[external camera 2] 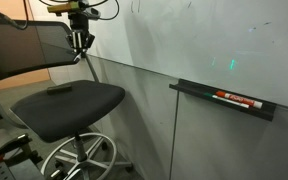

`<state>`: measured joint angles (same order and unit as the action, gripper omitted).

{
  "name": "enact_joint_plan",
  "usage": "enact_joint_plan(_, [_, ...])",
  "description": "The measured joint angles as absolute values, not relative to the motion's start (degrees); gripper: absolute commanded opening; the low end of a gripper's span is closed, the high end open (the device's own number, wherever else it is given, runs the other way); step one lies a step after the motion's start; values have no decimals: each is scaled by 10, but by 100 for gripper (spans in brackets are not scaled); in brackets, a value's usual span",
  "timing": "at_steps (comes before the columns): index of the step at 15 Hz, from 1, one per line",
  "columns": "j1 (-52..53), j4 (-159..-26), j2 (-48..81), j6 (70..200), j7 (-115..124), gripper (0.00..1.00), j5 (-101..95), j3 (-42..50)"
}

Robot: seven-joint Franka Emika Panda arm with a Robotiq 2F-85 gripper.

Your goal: Use the marker on the chair to draw a smiley face on the whiteboard

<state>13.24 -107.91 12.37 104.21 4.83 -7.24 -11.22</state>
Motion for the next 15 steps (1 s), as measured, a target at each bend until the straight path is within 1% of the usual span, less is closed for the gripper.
enact_joint_plan(5, [136, -1120, 153, 1110, 48, 6, -58, -120])
enact_joint_plan(15, [159, -1155, 228, 1220, 48, 6, -50, -132])
